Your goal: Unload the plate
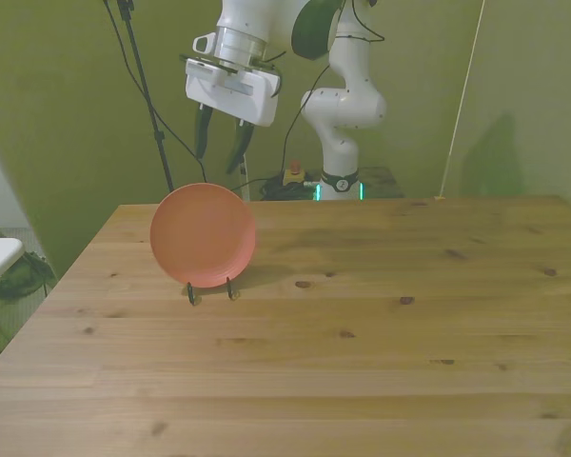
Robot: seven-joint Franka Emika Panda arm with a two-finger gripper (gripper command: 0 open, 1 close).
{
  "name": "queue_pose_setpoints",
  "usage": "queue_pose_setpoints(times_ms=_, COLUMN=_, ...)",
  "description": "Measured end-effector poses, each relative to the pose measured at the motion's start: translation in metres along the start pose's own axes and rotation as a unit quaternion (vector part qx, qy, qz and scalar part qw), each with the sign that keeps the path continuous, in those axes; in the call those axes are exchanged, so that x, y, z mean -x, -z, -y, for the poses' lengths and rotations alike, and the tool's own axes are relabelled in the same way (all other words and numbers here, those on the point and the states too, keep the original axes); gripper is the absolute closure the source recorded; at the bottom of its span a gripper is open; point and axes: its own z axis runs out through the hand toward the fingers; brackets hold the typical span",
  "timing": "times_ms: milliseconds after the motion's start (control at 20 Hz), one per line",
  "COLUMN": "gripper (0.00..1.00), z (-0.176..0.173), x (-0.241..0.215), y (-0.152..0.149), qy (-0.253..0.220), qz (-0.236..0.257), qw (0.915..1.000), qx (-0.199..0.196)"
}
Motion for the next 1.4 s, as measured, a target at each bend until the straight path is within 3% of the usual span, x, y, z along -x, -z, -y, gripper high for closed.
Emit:
queue_pose_setpoints(times_ms=250, gripper=0.0, z=-0.005, x=-0.026, y=-0.009, qy=-0.065, qz=-0.022, qw=0.9976, qx=-0.01)
queue_pose_setpoints(times_ms=550, gripper=0.0, z=0.012, x=-0.014, y=-0.011, qy=-0.057, qz=-0.014, qw=0.9974, qx=-0.042)
queue_pose_setpoints(times_ms=750, gripper=0.0, z=0.027, x=-0.006, y=-0.017, qy=-0.085, qz=0.039, qw=0.9956, qx=-0.008)
queue_pose_setpoints(times_ms=1100, gripper=0.0, z=0.035, x=-0.033, y=-0.043, qy=-0.133, qz=0.046, qw=0.9866, qx=0.084)
queue_pose_setpoints(times_ms=1400, gripper=0.0, z=0.065, x=-0.041, y=-0.073, qy=-0.135, qz=0.052, qw=0.9799, qx=0.137)
